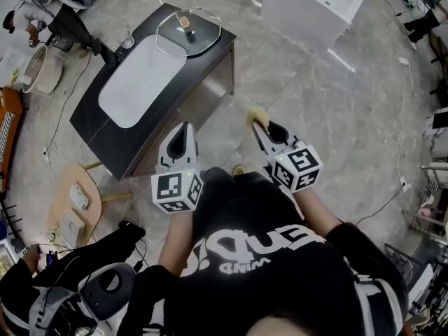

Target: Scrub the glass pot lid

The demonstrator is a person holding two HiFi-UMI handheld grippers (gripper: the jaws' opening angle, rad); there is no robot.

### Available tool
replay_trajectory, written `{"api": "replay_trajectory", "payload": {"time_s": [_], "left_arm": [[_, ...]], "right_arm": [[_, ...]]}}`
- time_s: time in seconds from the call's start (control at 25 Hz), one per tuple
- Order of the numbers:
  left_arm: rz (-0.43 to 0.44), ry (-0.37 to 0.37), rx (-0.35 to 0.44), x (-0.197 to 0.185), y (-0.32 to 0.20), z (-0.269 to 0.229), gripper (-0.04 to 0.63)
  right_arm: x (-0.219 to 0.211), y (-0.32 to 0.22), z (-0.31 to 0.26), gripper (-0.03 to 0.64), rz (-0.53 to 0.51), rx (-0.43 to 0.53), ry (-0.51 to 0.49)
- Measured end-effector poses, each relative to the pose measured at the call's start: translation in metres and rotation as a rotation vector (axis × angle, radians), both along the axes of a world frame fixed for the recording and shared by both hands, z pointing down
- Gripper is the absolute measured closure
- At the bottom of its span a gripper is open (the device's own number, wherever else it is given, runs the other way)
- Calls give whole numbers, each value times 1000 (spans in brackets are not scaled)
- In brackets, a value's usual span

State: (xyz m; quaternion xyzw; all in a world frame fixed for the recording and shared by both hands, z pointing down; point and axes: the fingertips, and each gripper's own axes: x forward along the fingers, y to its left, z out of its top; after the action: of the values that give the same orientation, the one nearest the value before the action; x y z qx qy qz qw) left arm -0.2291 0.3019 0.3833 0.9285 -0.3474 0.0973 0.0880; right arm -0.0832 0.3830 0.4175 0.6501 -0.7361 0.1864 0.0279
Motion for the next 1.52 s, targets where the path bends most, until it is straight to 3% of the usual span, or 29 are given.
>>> {"api": "replay_trajectory", "payload": {"time_s": [0.64,1.52], "left_arm": [[-23,-10,15,47,-71,9,581],[-10,-26,10,121,-254,-4,581]], "right_arm": [[45,-75,14,569,-34,-2,-17],[113,-261,0,569,-50,-15,-29]]}}
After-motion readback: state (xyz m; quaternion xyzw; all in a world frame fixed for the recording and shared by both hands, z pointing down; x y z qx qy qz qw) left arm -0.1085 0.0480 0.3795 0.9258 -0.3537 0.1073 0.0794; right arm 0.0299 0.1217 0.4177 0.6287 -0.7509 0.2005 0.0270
